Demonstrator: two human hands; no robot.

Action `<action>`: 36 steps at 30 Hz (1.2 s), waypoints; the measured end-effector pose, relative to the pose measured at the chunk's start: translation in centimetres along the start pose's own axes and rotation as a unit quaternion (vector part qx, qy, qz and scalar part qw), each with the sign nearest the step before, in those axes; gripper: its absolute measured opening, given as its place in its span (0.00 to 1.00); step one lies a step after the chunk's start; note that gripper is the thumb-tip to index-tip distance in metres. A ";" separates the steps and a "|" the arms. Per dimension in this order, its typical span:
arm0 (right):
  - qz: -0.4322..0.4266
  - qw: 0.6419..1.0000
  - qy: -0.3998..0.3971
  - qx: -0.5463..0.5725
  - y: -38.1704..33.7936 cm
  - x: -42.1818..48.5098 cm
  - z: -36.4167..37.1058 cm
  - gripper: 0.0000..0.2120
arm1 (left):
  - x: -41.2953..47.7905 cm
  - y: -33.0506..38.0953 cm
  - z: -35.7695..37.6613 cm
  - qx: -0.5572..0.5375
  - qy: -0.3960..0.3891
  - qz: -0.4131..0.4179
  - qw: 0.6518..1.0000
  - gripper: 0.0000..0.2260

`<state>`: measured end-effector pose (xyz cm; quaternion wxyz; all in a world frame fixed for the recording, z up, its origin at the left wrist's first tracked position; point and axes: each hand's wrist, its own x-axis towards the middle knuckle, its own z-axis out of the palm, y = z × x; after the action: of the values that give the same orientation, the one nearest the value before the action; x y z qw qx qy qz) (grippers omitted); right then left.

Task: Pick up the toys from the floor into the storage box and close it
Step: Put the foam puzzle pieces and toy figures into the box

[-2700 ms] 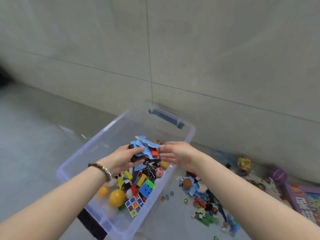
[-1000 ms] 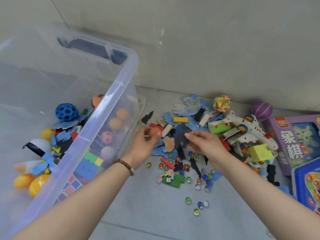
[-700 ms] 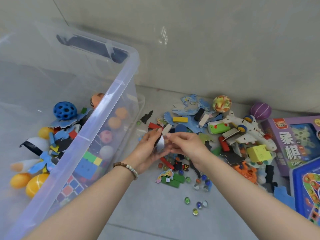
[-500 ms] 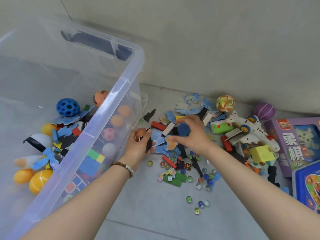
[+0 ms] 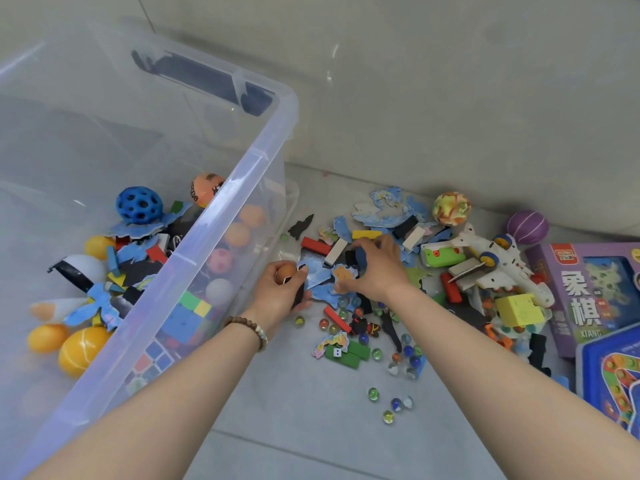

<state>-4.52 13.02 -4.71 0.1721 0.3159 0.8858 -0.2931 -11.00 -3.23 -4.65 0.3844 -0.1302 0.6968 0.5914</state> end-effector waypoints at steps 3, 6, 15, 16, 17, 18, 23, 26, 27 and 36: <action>0.012 0.998 -0.041 -0.052 -0.7 0.7 -0.8 0.39 | 0.2 -0.2 0.1 0.021 0.000 0.014 1.000 0.11; 0.007 0.996 -0.053 -0.069 -0.9 0.9 -0.9 0.34 | 0.1 -0.4 0.3 0.039 -0.008 0.031 0.999 0.11; -0.063 0.995 -0.071 -0.002 -0.1 0.5 -1.0 0.27 | -0.1 -0.9 0.4 0.072 -0.012 0.064 0.995 0.09; -0.063 0.995 -0.073 0.017 0.1 0.4 -0.9 0.28 | 0.0 -0.9 0.4 0.073 -0.014 0.063 0.995 0.09; -0.062 0.995 -0.070 0.036 0.2 0.4 -0.8 0.28 | 0.0 -1.0 0.4 0.073 -0.017 0.062 0.995 0.09; -0.060 0.995 -0.066 0.054 0.2 0.3 -0.7 0.29 | 0.0 -0.9 0.3 0.073 -0.021 0.060 0.995 0.10; -0.003 0.987 -0.051 0.154 0.3 0.4 0.3 0.27 | 0.4 -1.2 0.1 0.108 -0.034 0.064 0.992 0.12; 0.040 0.967 -0.066 0.241 -0.1 0.4 0.9 0.29 | 0.4 -1.3 0.2 0.114 -0.042 0.066 0.990 0.12; 0.041 0.964 -0.071 0.251 -0.3 0.4 1.0 0.29 | 0.4 -1.4 0.2 0.114 -0.045 0.069 0.990 0.12; 0.056 0.953 -0.025 0.298 -0.9 0.2 1.5 0.18 | 0.3 -0.9 0.2 0.112 -0.064 0.055 0.990 0.12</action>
<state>-5.11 11.63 -5.61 0.1082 0.3942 0.7345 -0.5416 -10.52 -3.17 -5.51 0.4072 -0.0103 0.7387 0.5370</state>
